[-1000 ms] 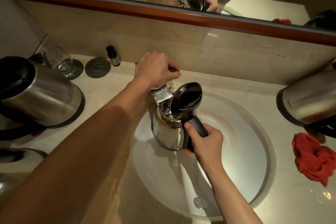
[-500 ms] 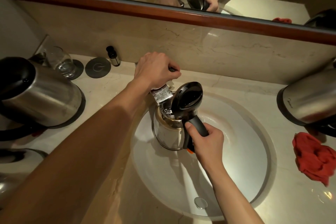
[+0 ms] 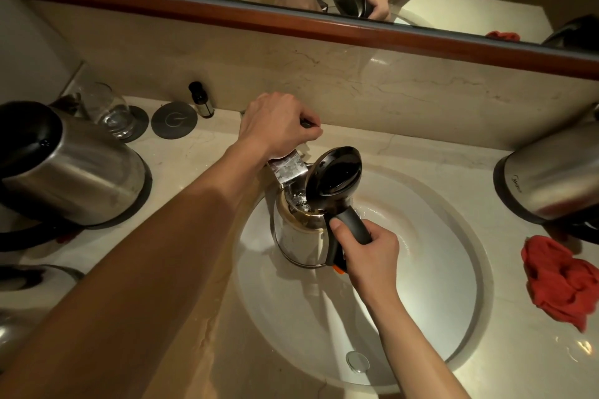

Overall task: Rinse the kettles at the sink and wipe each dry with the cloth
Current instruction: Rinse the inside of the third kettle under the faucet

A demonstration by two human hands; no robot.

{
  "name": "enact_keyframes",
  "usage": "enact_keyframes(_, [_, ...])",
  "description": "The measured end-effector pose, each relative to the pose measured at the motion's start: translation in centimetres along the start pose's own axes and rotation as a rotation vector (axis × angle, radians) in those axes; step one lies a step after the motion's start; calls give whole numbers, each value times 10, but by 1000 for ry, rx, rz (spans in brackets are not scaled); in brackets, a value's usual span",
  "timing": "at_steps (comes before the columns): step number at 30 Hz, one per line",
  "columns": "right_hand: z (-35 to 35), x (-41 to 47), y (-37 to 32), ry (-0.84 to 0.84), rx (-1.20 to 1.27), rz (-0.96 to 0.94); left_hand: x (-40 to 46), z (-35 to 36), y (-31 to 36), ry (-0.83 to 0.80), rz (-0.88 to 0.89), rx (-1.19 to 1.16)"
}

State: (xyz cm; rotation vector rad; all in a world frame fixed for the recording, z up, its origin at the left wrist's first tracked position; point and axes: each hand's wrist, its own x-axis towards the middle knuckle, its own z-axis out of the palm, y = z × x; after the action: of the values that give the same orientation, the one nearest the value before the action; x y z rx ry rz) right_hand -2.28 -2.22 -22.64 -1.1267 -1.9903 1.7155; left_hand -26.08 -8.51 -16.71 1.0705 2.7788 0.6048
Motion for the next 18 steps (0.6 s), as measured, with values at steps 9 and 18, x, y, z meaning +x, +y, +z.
enact_keyframes(9, [0,1,-1,4,-8,-15,0,0,0,4,-5,6])
enact_keyframes(18, [0,0,-1,3,2,7,0,0,1,6,-2,16])
